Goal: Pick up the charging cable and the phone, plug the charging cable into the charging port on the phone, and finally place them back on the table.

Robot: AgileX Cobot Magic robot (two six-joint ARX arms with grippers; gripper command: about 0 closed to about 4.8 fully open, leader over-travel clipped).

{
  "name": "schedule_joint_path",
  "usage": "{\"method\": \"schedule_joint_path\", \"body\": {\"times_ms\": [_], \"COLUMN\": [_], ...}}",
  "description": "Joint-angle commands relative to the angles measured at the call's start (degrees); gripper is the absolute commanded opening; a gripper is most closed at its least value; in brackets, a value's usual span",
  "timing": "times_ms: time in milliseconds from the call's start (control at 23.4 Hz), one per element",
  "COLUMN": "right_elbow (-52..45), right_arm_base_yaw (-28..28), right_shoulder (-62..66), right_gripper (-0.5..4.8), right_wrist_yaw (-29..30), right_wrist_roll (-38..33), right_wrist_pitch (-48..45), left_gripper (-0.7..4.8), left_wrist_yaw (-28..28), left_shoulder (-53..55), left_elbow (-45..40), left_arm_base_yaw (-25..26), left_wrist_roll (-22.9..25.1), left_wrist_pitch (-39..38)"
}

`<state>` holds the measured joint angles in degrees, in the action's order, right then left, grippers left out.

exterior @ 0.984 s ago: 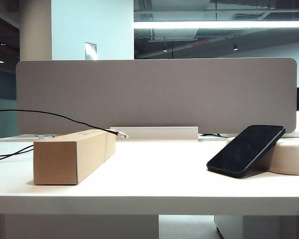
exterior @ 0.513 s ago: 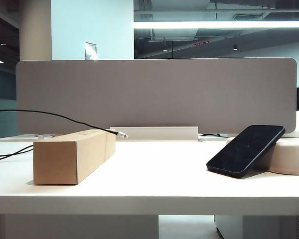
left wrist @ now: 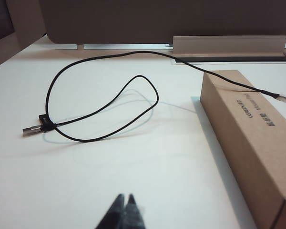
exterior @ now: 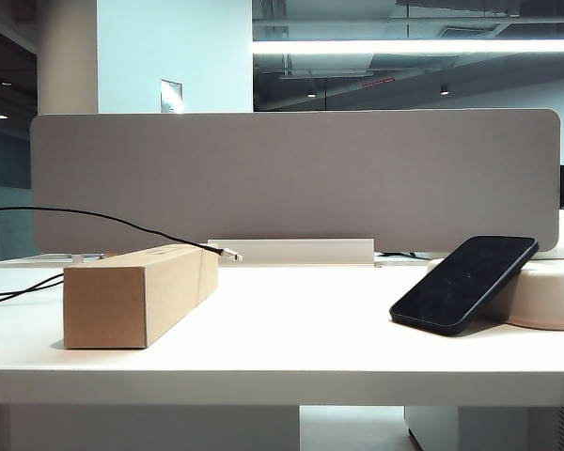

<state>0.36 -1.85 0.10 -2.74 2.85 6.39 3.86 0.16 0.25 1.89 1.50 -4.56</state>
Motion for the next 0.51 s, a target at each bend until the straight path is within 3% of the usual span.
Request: {"method": "schedule_joint_path", "body": {"times_ms": [43,171,513], "right_elbow": [-0.3,-0.3,-0.1], "right_arm_base_yaw": [0.1,0.0,0.5], "right_shoulder": [-0.1,-0.1,-0.1], "right_gripper": [0.00,-0.01,0.00], "right_wrist_yaw": [0.2,0.0,0.3], "right_wrist_roll": [-1.3,-4.8,-4.8], "right_wrist_pitch": [-0.7,0.3,-3.2], "left_gripper": [-0.05,-0.06,-0.06], "left_wrist_yaw": [0.0,0.0,1.4], "left_shoulder": [0.1,0.1,0.1], "left_elbow": [0.2,0.2,0.2], "left_arm_base_yaw": [-0.1,-0.1,-0.1], "left_wrist_roll": [0.0,0.0,-1.5], "left_wrist_pitch": [0.4,0.5,1.0]}}
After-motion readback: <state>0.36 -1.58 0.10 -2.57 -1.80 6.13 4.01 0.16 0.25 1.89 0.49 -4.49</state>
